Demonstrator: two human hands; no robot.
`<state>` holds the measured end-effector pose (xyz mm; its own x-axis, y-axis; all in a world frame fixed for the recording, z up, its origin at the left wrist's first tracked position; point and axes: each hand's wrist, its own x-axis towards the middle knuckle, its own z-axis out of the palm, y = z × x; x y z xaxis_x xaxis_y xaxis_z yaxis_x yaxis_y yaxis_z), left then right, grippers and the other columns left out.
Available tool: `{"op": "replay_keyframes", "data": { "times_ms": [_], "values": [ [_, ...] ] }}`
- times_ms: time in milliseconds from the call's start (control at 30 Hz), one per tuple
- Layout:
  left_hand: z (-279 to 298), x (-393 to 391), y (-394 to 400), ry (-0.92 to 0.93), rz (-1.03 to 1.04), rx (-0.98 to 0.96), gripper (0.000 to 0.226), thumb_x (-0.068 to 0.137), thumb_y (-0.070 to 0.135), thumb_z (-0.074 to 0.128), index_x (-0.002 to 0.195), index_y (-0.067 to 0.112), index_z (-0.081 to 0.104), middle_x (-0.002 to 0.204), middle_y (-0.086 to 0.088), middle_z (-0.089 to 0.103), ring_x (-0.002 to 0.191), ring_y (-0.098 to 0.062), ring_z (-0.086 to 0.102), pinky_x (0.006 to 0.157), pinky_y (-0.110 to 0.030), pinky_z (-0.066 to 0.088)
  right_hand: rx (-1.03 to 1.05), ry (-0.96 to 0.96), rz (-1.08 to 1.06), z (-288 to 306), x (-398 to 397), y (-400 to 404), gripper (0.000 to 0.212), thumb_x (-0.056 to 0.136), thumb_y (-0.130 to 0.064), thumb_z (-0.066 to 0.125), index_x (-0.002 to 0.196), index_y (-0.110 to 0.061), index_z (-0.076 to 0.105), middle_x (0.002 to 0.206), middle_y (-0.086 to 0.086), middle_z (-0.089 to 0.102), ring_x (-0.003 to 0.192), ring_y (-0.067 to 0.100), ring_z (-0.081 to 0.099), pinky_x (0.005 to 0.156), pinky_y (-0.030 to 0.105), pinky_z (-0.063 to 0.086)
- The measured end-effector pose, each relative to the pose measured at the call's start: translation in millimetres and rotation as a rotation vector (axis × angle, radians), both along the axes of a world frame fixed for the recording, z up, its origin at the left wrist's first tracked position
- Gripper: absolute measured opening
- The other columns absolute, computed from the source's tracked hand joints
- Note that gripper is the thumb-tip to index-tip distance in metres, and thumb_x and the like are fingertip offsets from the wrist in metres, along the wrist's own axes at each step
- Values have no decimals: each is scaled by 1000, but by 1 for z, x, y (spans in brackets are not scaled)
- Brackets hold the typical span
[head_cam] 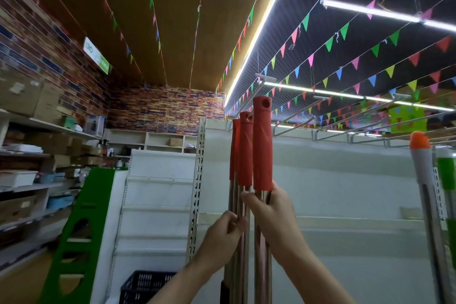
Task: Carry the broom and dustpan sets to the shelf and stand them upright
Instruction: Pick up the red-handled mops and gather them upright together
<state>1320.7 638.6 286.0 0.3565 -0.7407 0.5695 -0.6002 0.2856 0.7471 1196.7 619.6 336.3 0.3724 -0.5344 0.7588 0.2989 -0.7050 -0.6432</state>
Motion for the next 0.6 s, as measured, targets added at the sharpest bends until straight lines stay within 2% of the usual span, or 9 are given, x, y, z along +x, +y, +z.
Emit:
{"op": "replay_keyframes", "data": {
  "times_ms": [100,200,300,433,500,600],
  "values": [
    [-1,0,0,16,9,3,24,91,47,40,80,27,48,76,0,53,77,-16,56,79,-35,50,-5,29,6,12,-2,1,2,84,-2,56,86,-3,56,64,5,45,58,14,42,55,23,38],
    [2,0,-1,-27,52,43,24,90,50,39,78,30,45,74,4,53,72,-12,54,70,-28,46,17,59,-10,14,4,-5,13,84,-2,54,80,-14,54,61,-1,46,55,11,41,52,19,37],
    [3,-2,3,-91,64,62,26,90,52,36,78,30,42,73,6,53,68,-10,52,65,-23,44,44,96,-6,10,16,-9,15,84,-1,53,83,-16,54,66,2,48,60,14,45,59,26,39],
    [1,3,3,-19,22,26,28,88,55,39,76,29,44,70,6,53,67,-12,52,70,-30,45,69,112,-4,9,29,-16,15,83,-1,52,86,-16,53,69,4,48,63,15,45,59,28,40],
    [0,4,0,4,15,12,27,88,54,39,76,31,45,70,8,53,67,-11,52,70,-30,45,57,115,-4,7,30,-20,10,86,-9,57,95,-14,56,78,7,56,71,18,53,68,33,47],
    [-4,3,-2,57,-4,4,27,89,53,38,77,30,46,67,7,53,63,-12,52,66,-30,44,4,155,-61,4,30,-23,25,85,-23,63,108,-16,57,96,9,64,90,22,62,85,40,53]
  ]
}}
